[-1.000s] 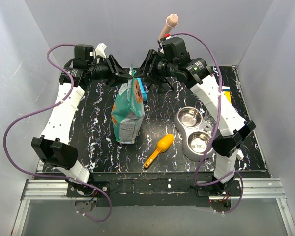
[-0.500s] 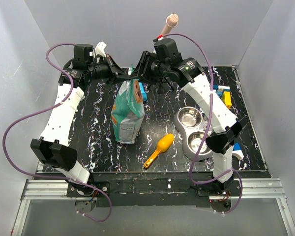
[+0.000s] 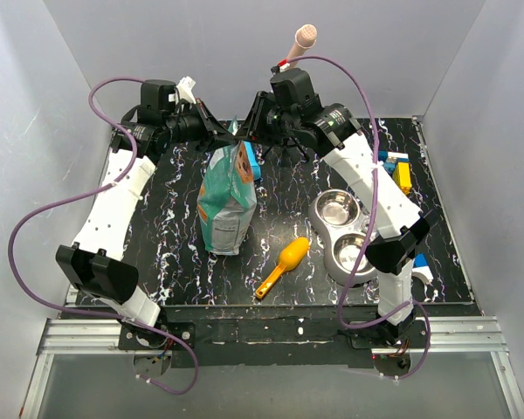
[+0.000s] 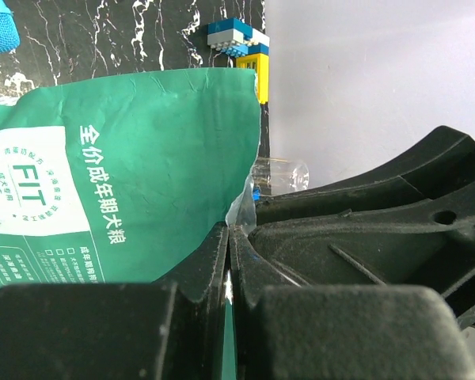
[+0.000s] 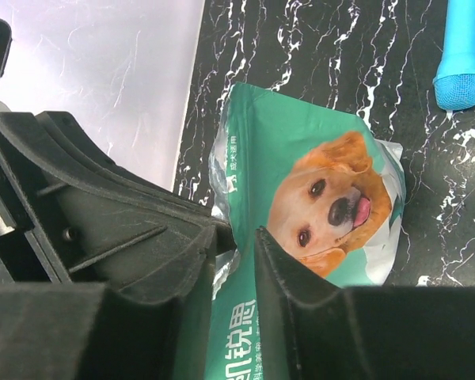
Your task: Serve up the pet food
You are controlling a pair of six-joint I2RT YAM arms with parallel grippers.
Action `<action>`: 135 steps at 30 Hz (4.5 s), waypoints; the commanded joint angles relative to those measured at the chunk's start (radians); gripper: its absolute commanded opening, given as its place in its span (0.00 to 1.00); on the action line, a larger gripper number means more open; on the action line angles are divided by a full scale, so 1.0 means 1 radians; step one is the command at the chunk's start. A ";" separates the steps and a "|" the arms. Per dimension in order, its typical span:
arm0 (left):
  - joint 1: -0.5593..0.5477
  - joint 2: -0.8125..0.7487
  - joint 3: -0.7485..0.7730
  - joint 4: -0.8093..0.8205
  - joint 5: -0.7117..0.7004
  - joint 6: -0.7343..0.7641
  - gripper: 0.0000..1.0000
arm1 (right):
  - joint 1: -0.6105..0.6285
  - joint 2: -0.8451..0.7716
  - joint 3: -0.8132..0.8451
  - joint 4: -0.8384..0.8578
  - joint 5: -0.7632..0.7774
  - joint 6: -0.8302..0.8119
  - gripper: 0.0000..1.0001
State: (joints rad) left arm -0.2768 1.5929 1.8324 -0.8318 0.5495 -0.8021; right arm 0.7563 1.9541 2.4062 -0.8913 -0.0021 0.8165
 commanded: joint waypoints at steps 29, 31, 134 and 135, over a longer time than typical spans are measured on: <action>-0.147 0.079 0.396 -0.463 -0.632 0.302 0.00 | 0.081 0.068 0.123 -0.232 0.350 -0.103 0.01; -0.154 0.075 0.419 -0.469 -0.671 0.311 0.00 | 0.089 0.081 0.152 -0.245 0.370 -0.122 0.01; -0.053 0.122 0.781 -0.638 -1.106 0.524 0.00 | 0.164 0.012 0.090 0.440 -0.170 -0.183 0.01; -0.055 0.137 0.813 -0.635 -1.108 0.535 0.00 | 0.163 0.012 0.074 0.481 -0.177 -0.160 0.01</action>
State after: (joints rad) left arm -0.3473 1.8458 2.5347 -1.5280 -0.4004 -0.3290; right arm 0.9104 1.9778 2.3905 -0.7490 -0.0525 0.5385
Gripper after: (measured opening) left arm 0.014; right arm 0.023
